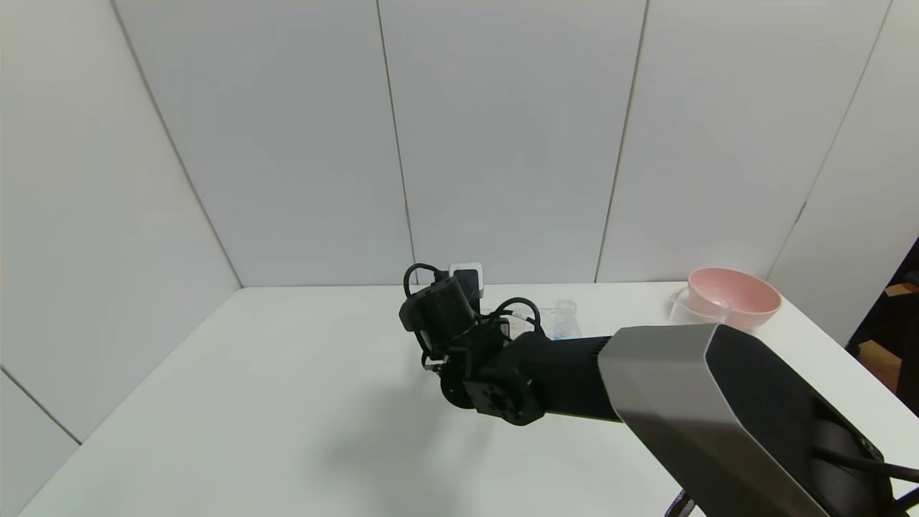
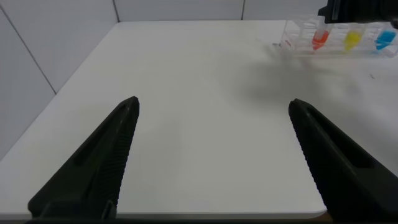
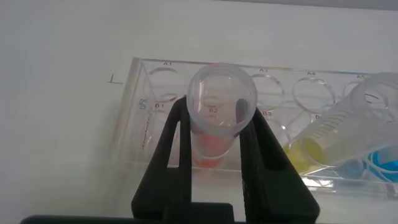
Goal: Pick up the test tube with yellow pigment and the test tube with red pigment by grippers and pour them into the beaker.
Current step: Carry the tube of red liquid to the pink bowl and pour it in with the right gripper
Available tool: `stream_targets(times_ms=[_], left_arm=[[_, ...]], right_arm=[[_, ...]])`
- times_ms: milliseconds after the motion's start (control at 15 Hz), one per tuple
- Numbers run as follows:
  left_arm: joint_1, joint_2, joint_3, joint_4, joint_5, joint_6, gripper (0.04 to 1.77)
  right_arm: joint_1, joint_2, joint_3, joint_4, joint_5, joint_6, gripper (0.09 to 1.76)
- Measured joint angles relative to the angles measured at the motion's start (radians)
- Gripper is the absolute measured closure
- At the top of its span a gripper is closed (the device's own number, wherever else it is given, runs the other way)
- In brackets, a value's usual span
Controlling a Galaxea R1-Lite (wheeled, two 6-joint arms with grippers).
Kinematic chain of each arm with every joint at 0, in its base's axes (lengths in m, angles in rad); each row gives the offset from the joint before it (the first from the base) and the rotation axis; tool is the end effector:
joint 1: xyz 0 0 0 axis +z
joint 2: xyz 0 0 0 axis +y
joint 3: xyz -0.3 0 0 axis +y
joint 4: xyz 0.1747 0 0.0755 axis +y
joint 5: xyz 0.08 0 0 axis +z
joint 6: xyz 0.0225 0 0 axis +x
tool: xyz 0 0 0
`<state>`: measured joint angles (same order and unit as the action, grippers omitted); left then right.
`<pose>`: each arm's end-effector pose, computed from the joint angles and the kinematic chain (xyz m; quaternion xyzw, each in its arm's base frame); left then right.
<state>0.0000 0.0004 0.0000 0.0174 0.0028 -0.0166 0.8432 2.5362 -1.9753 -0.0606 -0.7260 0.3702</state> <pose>-0.0228 0.0001 0.0737 -0.0083 0.0089 0.0015 0.9999 0.3568 0.3782 0.0953 0.0061 0.1826 0.0235 0.9829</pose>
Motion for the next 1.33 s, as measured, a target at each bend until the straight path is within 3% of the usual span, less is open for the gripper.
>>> stream_targets(times_ms=[733,933,1333], left_arm=[[0.000,0.000,0.000,0.000,0.000,0.000,0.09],[0.000,0.000,0.000,0.000,0.000,0.000,0.09],[0.000,0.000,0.000,0.000,0.000,0.000,0.09]], right_arm=[[0.005,-0.128,0.032,0.010,-0.001,-0.056,1.33],[0.014,-0.187,0.115,0.003,0.031,-0.078,1.33],[0.046,-0.346,0.355,-0.006,0.202,-0.121,1.33]])
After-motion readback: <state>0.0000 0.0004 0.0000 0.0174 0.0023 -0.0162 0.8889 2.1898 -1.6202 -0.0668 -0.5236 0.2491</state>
